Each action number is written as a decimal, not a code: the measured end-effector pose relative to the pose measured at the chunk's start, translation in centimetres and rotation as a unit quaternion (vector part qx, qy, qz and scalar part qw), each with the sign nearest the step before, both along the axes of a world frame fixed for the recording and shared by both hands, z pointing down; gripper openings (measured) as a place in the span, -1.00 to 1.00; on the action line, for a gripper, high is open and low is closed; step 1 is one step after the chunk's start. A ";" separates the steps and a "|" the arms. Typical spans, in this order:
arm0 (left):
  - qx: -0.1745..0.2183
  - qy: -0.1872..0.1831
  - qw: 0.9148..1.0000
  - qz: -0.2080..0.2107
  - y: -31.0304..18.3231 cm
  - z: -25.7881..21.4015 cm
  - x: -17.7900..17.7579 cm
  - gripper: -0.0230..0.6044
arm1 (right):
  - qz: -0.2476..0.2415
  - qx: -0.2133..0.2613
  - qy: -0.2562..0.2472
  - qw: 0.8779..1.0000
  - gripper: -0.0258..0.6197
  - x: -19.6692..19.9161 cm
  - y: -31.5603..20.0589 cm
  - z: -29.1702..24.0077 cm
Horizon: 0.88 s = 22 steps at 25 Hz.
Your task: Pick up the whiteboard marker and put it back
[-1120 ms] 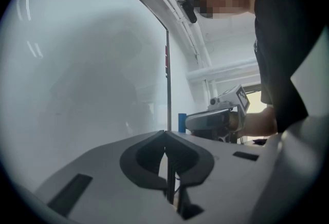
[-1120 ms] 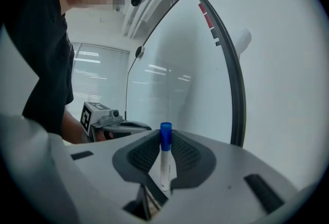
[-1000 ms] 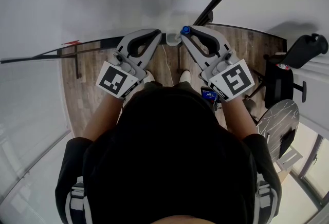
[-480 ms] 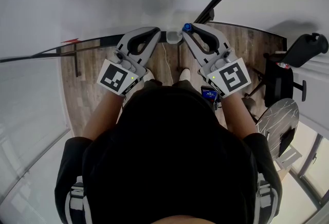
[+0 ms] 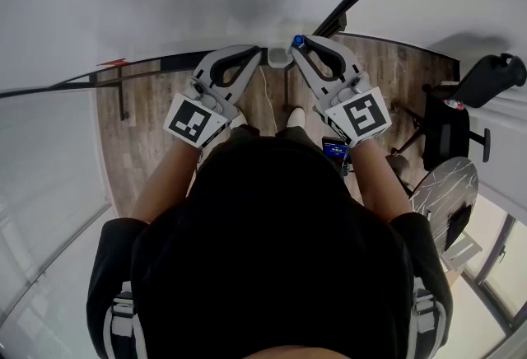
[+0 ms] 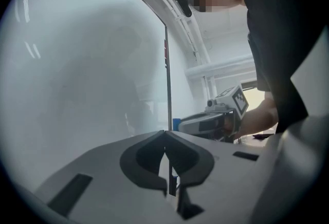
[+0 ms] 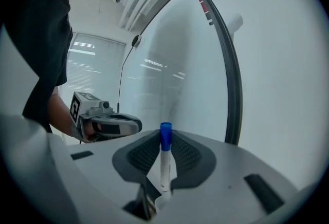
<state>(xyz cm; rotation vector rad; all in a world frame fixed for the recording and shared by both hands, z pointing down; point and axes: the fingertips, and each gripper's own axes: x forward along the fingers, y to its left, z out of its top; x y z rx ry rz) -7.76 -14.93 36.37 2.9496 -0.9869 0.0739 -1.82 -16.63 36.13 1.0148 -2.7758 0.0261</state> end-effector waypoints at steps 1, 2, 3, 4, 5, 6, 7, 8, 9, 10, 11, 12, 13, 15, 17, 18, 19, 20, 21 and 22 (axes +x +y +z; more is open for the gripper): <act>-0.002 0.001 1.000 -0.001 -0.1 0.2 0.0 -0.92 | 0.002 -0.001 -0.001 1.000 -0.72 0.0 -0.2 0.4; -0.002 0.005 1.000 -0.001 -0.2 0.4 0.0 -0.92 | 0.004 -0.002 -0.002 1.000 -0.72 0.0 -0.3 0.7; -0.003 0.007 1.000 -0.001 -0.3 0.6 0.0 -0.92 | 0.006 -0.004 -0.004 1.000 -0.72 -0.1 -0.4 1.0; -0.004 0.008 1.000 -0.002 -0.4 0.8 -0.1 -0.92 | 0.008 -0.006 -0.006 1.000 -0.72 -0.2 -0.5 1.3; -0.005 0.008 1.000 -0.004 -0.5 1.2 -0.2 -0.92 | 0.009 -0.008 -0.007 1.000 -0.72 -0.3 -0.5 1.6; -0.006 0.006 1.000 -0.006 -0.6 1.5 -0.2 -0.92 | 0.010 -0.010 -0.008 1.000 -0.72 -0.4 -0.6 1.9; -0.007 0.004 1.000 -0.007 -0.7 1.8 -0.3 -0.92 | 0.011 -0.011 -0.008 1.000 -0.72 -0.4 -0.8 2.2; -0.007 0.002 1.000 -0.007 -0.8 2.1 -0.3 -0.92 | 0.012 -0.011 -0.008 1.000 -0.72 -0.5 -0.9 2.5; -0.007 0.002 1.000 -0.007 -0.8 2.3 -0.4 -0.92 | 0.015 -0.012 -0.008 1.000 -0.72 -0.6 -1.1 3.0; -0.007 0.004 1.000 -0.006 -0.8 2.4 -0.4 -0.92 | 0.018 -0.015 -0.009 1.000 -0.72 -0.6 -1.3 3.5; -0.006 0.006 1.000 -0.007 -0.9 2.4 -0.4 -0.92 | 0.021 -0.019 -0.010 1.000 -0.72 -0.6 -1.6 4.1; -0.006 0.007 1.000 -0.008 -0.9 2.5 -0.5 -0.92 | 0.026 -0.024 -0.011 0.999 -0.72 -0.5 -1.9 4.8; -0.007 0.006 1.000 -0.009 -1.0 2.7 -0.5 -0.92 | 0.031 -0.028 -0.010 0.999 -0.72 -0.4 -2.2 5.5; -0.010 0.001 1.000 -0.008 -1.0 3.1 -0.5 -0.92 | 0.042 -0.035 -0.008 0.998 -0.72 -0.1 -2.9 7.0; -0.009 0.001 1.000 -0.006 -1.0 3.2 -0.4 -0.92 | 0.048 -0.038 0.000 0.998 -0.72 0.0 -3.3 8.3; -0.008 0.002 1.000 -0.006 -1.0 3.3 -0.4 -0.92 | 0.049 -0.040 0.004 0.998 -0.72 0.0 -3.4 8.9; -0.008 0.003 1.000 -0.007 -1.1 3.3 -0.4 -0.92 | 0.049 -0.041 0.008 0.998 -0.72 -0.1 -3.5 9.5; -0.008 0.004 1.000 -0.007 -1.1 3.4 -0.4 -0.92 | 0.048 -0.044 0.011 0.998 -0.72 -0.2 -3.6 10.0; -0.009 0.005 1.000 -0.007 -1.2 3.5 -0.4 -0.92 | 0.045 -0.046 0.014 0.998 -0.72 -0.3 -3.6 10.6; -0.010 0.006 1.000 -0.007 -1.3 3.6 -0.3 -0.92 | 0.042 -0.048 0.018 0.998 -0.72 -0.5 -3.7 11.2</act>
